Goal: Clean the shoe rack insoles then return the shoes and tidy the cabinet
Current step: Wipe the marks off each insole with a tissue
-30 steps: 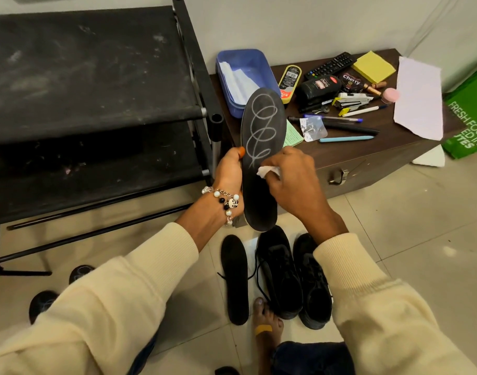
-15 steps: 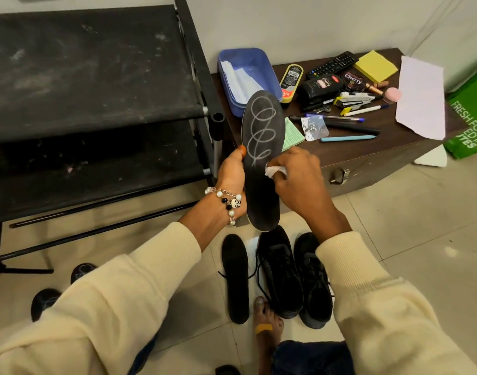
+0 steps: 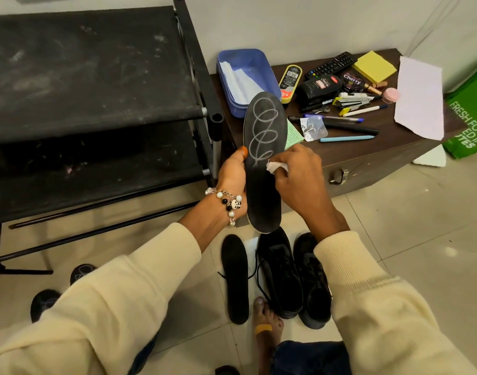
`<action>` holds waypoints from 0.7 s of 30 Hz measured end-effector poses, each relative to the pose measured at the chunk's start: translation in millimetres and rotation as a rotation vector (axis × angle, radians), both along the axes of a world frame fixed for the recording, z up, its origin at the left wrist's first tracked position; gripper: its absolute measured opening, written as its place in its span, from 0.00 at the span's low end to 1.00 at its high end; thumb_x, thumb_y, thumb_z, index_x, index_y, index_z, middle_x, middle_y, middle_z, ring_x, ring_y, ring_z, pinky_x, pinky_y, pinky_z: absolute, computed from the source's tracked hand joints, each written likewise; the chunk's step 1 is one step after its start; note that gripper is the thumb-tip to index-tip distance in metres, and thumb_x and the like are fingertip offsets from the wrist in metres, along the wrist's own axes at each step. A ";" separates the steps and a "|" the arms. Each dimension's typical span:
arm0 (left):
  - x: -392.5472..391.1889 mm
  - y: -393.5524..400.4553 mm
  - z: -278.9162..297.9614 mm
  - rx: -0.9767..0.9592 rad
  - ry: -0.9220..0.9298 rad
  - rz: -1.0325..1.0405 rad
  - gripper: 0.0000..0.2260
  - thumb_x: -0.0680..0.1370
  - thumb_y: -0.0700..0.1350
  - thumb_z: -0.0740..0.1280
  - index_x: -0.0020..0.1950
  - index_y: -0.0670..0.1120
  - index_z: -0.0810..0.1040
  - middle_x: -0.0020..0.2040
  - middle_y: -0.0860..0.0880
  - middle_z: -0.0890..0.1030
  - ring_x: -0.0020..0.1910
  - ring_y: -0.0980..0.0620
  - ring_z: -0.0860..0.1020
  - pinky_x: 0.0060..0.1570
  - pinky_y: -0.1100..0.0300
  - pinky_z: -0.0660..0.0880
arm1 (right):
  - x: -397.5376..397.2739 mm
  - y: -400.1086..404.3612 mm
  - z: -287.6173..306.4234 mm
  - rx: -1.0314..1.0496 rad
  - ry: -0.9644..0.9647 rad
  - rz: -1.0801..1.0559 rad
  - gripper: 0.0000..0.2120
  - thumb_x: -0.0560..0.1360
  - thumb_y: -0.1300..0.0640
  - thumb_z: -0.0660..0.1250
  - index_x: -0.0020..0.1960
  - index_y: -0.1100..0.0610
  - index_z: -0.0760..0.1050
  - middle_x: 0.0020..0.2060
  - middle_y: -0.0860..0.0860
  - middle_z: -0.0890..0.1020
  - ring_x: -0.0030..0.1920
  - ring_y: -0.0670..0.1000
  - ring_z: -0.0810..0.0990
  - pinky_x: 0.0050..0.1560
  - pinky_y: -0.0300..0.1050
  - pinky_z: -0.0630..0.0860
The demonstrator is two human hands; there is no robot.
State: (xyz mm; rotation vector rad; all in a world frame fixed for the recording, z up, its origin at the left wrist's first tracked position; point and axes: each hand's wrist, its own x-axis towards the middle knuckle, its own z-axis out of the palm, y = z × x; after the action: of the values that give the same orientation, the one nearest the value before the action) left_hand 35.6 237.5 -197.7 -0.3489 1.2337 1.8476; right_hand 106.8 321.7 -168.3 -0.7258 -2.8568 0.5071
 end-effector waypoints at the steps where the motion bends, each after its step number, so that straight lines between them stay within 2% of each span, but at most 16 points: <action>1: 0.2 -0.2 -1.1 -0.005 0.009 0.000 0.16 0.80 0.53 0.59 0.50 0.44 0.81 0.45 0.45 0.83 0.46 0.46 0.80 0.55 0.51 0.75 | -0.2 -1.4 -0.4 0.007 0.001 -0.016 0.10 0.75 0.63 0.65 0.53 0.61 0.81 0.51 0.57 0.78 0.51 0.53 0.74 0.46 0.38 0.63; 3: -0.6 -0.2 -2.3 -0.024 0.010 0.006 0.15 0.80 0.52 0.59 0.49 0.45 0.82 0.44 0.45 0.84 0.44 0.47 0.81 0.52 0.54 0.77 | -1.1 -6.1 -0.7 -0.014 0.012 0.003 0.09 0.74 0.63 0.65 0.52 0.60 0.81 0.50 0.57 0.78 0.51 0.53 0.74 0.45 0.38 0.64; 5: -3.2 -0.7 -3.8 -0.042 -0.012 0.018 0.15 0.80 0.53 0.59 0.47 0.46 0.82 0.43 0.47 0.85 0.41 0.49 0.82 0.43 0.58 0.79 | -2.1 -12.3 0.8 -0.096 0.049 0.086 0.09 0.73 0.63 0.66 0.51 0.58 0.82 0.49 0.56 0.79 0.50 0.53 0.76 0.46 0.40 0.68; 7: -5.3 -1.9 -4.7 -0.056 -0.029 0.023 0.16 0.80 0.53 0.59 0.49 0.45 0.82 0.43 0.47 0.85 0.40 0.50 0.83 0.38 0.60 0.78 | -1.6 -16.5 3.7 -0.169 0.080 0.186 0.09 0.73 0.63 0.67 0.51 0.57 0.83 0.48 0.55 0.80 0.48 0.53 0.77 0.49 0.42 0.71; 9: -6.6 -2.4 -3.6 -0.063 -0.035 0.023 0.16 0.81 0.53 0.59 0.53 0.44 0.82 0.46 0.46 0.84 0.42 0.48 0.83 0.39 0.60 0.79 | 0.8 -15.4 7.3 -0.222 0.064 0.271 0.09 0.73 0.62 0.68 0.52 0.56 0.83 0.48 0.54 0.80 0.49 0.51 0.78 0.51 0.43 0.72; 12: -7.6 -3.3 1.8 -0.035 -0.054 0.011 0.19 0.81 0.53 0.57 0.59 0.42 0.80 0.51 0.43 0.83 0.48 0.45 0.81 0.50 0.54 0.78 | 6.5 -4.4 12.9 -0.267 -0.013 0.371 0.11 0.72 0.62 0.70 0.53 0.56 0.82 0.49 0.51 0.80 0.50 0.49 0.77 0.52 0.39 0.71; 13: -7.6 -4.1 2.7 -0.027 -0.059 -0.004 0.19 0.81 0.53 0.57 0.57 0.42 0.81 0.48 0.43 0.83 0.46 0.45 0.81 0.48 0.54 0.79 | 8.5 -0.1 13.8 -0.254 -0.038 0.383 0.11 0.72 0.62 0.71 0.54 0.55 0.82 0.50 0.51 0.80 0.51 0.48 0.77 0.52 0.38 0.70; 16: -8.7 -5.1 -1.5 -0.014 -0.035 -0.034 0.21 0.81 0.53 0.57 0.36 0.45 0.81 0.28 0.48 0.81 0.26 0.52 0.80 0.27 0.63 0.76 | 9.6 7.8 10.5 -0.095 -0.053 0.274 0.12 0.75 0.61 0.68 0.57 0.55 0.81 0.53 0.53 0.79 0.56 0.51 0.74 0.53 0.35 0.62; 17: -8.2 -5.6 -2.0 -0.020 -0.020 -0.036 0.21 0.81 0.53 0.57 0.34 0.45 0.79 0.25 0.49 0.79 0.23 0.53 0.78 0.24 0.65 0.74 | 8.6 7.7 8.1 -0.048 -0.037 0.211 0.13 0.76 0.60 0.66 0.59 0.55 0.80 0.54 0.54 0.78 0.58 0.52 0.72 0.51 0.34 0.60; 19: -8.6 -5.2 -1.5 -0.035 -0.020 -0.036 0.19 0.81 0.54 0.57 0.38 0.45 0.79 0.25 0.49 0.79 0.23 0.53 0.78 0.26 0.65 0.75 | 5.8 3.5 5.2 -0.010 -0.021 0.139 0.14 0.77 0.60 0.65 0.61 0.56 0.78 0.56 0.54 0.76 0.59 0.53 0.71 0.53 0.37 0.61; 21: -9.6 -6.5 2.7 -0.033 -0.038 -0.025 0.18 0.81 0.54 0.58 0.42 0.45 0.79 0.31 0.47 0.81 0.29 0.50 0.80 0.32 0.62 0.77 | 4.6 0.0 4.7 -0.025 -0.039 0.189 0.14 0.76 0.60 0.65 0.61 0.56 0.78 0.57 0.54 0.76 0.60 0.53 0.71 0.57 0.40 0.64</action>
State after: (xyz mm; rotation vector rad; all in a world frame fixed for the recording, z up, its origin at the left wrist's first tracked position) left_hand 25.9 231.0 -195.0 -0.3838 1.2382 1.7937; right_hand 111.3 321.8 -163.6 -0.4766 -2.9769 0.5608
